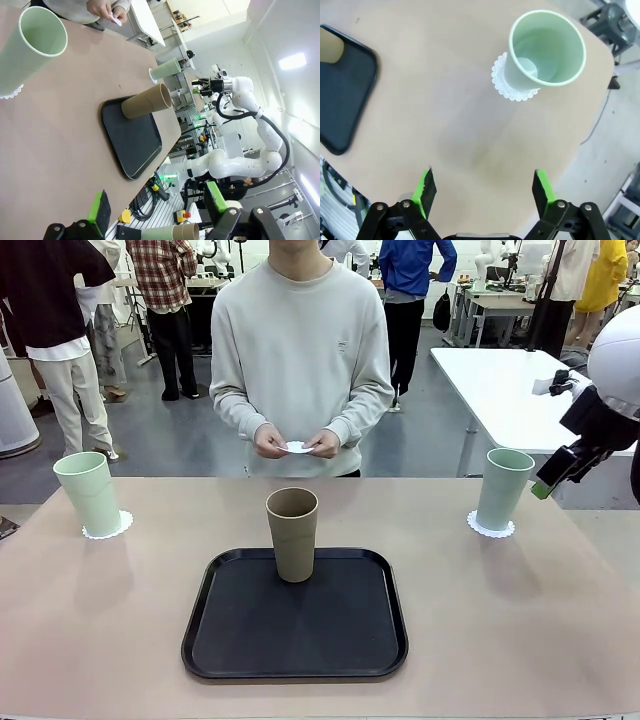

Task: Place coasters on the table and set cups on them.
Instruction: Take one Reusable plastic cup from the Flat Tray and place it on a coaster set by the human.

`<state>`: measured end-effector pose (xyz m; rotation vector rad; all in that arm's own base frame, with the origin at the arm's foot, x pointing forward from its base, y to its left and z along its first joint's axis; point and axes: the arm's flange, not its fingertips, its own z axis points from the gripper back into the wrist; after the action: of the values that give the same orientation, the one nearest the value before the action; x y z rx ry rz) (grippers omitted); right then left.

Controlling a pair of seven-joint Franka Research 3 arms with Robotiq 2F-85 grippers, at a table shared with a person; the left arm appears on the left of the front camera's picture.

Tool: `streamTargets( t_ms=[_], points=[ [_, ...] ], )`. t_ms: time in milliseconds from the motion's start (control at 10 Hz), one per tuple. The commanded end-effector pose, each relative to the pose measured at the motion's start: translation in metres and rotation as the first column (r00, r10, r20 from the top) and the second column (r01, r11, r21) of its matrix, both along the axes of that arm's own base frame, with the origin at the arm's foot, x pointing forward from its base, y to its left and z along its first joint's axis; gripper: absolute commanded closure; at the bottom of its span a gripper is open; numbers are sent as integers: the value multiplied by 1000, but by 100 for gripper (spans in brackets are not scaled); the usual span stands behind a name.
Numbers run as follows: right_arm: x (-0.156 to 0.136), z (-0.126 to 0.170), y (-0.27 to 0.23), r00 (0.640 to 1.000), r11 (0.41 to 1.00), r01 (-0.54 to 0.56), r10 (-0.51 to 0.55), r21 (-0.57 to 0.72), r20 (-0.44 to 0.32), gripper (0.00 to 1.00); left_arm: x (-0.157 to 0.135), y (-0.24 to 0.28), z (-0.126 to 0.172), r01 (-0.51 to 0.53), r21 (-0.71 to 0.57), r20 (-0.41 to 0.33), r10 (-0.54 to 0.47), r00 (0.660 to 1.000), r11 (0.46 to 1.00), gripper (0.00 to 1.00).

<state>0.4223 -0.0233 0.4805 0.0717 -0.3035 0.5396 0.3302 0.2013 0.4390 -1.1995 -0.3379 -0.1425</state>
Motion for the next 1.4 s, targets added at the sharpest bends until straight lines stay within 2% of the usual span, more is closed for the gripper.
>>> streamTargets(
  t_ms=[0, 900, 1000, 1200, 1300],
  points=[
    [1, 3, 1, 1000, 1000, 17, -17, 6, 15, 0, -1, 1, 2, -8, -10, 5, 8, 1000, 1000, 0],
    [0, 3, -1, 1000, 1000, -1, 1, 12, 8, 0, -1, 1, 2, -8, -10, 5, 8, 1000, 1000, 0],
    [-23, 28, -35, 991, 965, 136, -129, 227, -44, 0, -1, 1, 2, -8, -10, 5, 8, 1000, 1000, 0],
    [-27, 61, -109, 962, 839, 268, -202, 473, -186, 0, -1, 1, 2, -8, -10, 5, 8, 1000, 1000, 0],
    [-21, 64, -134, 945, 768, 325, -234, 552, -230, 0, -1, 1, 2, -8, -10, 5, 8, 1000, 1000, 0]
  ],
)
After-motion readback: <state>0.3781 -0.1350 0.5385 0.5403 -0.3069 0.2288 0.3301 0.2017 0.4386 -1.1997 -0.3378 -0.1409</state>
